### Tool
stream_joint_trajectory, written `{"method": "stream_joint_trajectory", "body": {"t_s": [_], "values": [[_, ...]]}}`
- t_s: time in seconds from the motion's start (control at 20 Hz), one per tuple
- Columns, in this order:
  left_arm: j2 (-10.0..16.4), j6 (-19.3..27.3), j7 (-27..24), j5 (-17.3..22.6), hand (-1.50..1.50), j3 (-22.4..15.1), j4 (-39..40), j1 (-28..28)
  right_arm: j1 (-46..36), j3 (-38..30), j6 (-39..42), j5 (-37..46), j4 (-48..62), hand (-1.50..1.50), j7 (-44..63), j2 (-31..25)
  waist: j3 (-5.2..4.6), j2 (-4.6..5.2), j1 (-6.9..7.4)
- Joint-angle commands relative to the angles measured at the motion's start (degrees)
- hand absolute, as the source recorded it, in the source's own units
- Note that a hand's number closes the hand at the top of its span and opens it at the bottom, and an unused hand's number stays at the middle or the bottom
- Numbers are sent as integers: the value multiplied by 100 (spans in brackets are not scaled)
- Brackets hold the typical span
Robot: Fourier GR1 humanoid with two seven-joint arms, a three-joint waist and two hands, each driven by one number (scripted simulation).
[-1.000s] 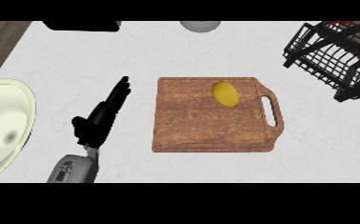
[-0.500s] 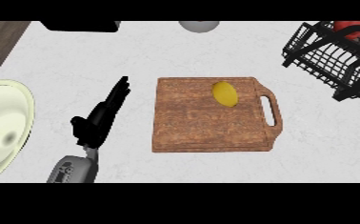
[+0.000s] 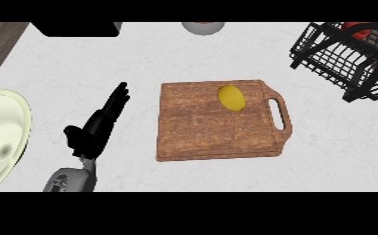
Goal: Pick the bell pepper from the cutting board and place it in the tiered basket
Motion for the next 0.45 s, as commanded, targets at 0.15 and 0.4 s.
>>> {"method": "stream_joint_trajectory", "body": {"t_s": [0.15,0.4], "values": [[3,51,-55,-17,0,90,55,69,1300,-1117,960,-1018,-49,-150,-844,-1108,8,-43,-192],[-19,142,144,-83,0,84,-71,53,2461,-1558,2078,-1421,190,-150,-1212,-1751,5,-32,-161]]}}
